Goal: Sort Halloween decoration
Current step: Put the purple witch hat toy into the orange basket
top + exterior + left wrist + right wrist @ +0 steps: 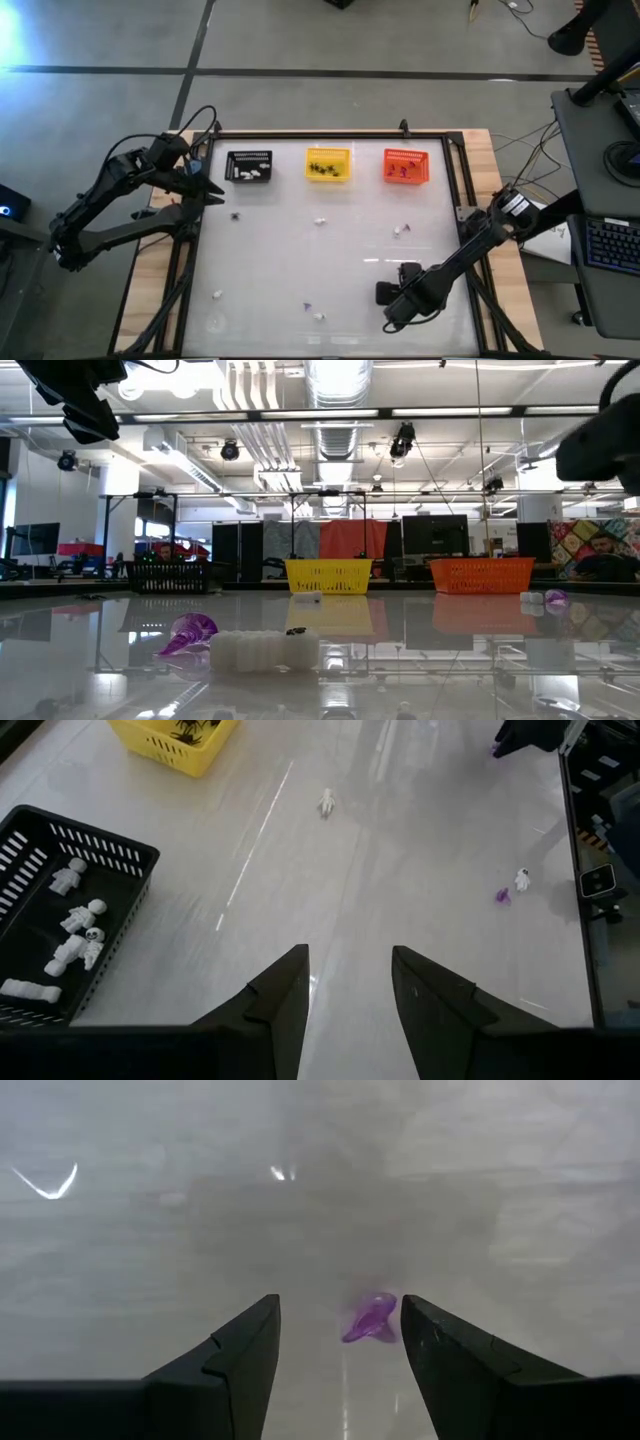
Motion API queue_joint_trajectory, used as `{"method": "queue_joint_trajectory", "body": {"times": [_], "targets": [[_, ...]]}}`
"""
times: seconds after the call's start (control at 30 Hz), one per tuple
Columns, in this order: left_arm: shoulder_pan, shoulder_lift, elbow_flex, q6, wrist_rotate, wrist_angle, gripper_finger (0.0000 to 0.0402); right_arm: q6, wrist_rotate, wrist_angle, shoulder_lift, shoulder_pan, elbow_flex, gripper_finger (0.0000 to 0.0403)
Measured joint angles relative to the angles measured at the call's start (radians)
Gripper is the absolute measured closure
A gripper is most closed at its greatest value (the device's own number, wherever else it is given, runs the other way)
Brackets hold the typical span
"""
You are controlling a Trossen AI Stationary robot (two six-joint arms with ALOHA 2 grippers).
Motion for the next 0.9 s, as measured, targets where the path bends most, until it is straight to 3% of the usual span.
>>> {"method": "queue_joint_trajectory", "body": {"times": [0.2, 0.5, 0.7, 0.9], "targets": [[0.0, 0.0, 0.0, -0.001, 0.0, 0.0, 0.0274, 0.012, -0.059, 0.044, 0.0, 0.02, -0.042, 0.0202], [0.0, 0.0, 0.0, -0.004, 0.0, 0.001, 0.0274, 0.01, -0.046, 0.062, -0.001, 0.032, -0.07, 0.0219], [0.0, 0.0, 0.0, -0.004, 0.0, 0.001, 0.0274, 0.0, -0.042, 0.116, -0.004, 0.032, -0.094, 0.0261], [0.0, 0.0, 0.0, -0.004, 0.0, 0.001, 0.0274, -0.022, -0.037, 0.123, -0.004, 0.031, -0.098, 0.0335]]}}
